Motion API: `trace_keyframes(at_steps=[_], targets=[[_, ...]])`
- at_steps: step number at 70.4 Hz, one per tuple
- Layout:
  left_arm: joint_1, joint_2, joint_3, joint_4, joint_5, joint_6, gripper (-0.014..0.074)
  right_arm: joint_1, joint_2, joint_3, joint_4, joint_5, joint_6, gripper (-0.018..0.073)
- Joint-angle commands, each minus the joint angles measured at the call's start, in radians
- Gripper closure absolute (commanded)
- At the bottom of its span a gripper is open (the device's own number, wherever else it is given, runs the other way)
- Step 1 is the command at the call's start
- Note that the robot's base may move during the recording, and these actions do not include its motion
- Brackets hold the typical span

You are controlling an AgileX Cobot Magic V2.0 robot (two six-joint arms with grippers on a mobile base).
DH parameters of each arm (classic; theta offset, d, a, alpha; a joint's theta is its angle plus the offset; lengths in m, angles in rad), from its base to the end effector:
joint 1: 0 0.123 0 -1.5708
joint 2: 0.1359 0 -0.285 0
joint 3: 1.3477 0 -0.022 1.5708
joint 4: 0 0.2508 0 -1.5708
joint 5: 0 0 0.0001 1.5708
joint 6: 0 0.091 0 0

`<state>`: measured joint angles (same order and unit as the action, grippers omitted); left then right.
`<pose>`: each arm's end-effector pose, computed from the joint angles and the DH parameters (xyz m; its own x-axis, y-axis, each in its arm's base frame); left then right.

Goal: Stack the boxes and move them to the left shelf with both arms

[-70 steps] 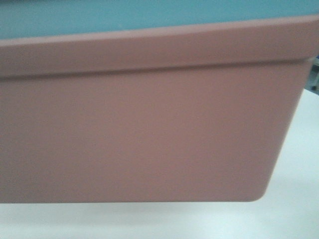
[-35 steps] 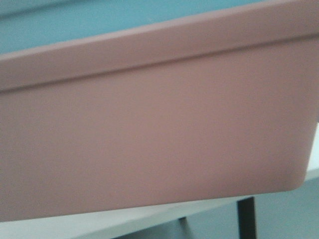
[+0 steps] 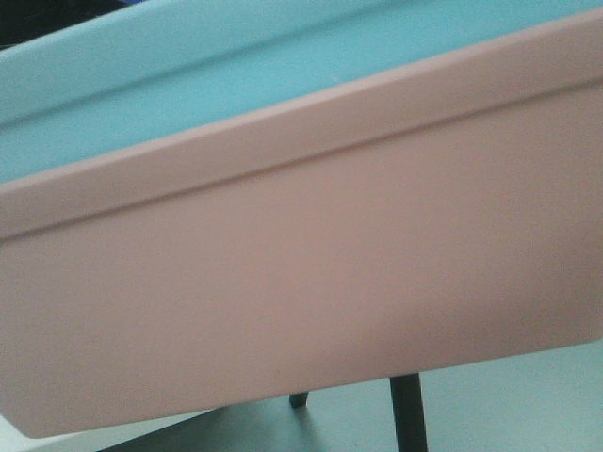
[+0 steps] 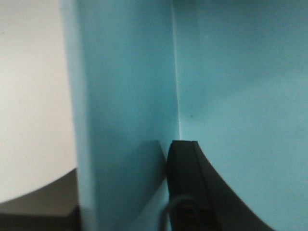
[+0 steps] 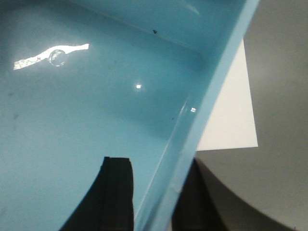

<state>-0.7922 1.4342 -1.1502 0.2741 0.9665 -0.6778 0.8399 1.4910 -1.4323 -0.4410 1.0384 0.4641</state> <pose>0.2157 -0.1898 0.2997 -0.8678 0.1906 -0.4590 0.2289 0.9730 -0.0287 0.2346 0.2116 0.3671 -0.6598 -0.4198 -0.6233 -0.4136 0.8953 -0.1652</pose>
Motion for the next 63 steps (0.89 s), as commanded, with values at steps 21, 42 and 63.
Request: trace_keyframes(at_steps=[21,42,63], targets=[[-0.038,-0.033,-0.163,0.022,-0.284,0.123,0.0599,0.032,-0.031,-0.041,0.123,-0.272,-0.046,0.0522],[-0.038,-0.033,-0.25,0.026,-0.263,0.123,0.0599,0.032,-0.031,-0.041,0.123,-0.273,-0.047,0.0522],[-0.038,-0.033,-0.25,0.024,-0.263,0.123,0.0599,0.032,-0.031,-0.041,0.123,-0.273,-0.047,0.0522]])
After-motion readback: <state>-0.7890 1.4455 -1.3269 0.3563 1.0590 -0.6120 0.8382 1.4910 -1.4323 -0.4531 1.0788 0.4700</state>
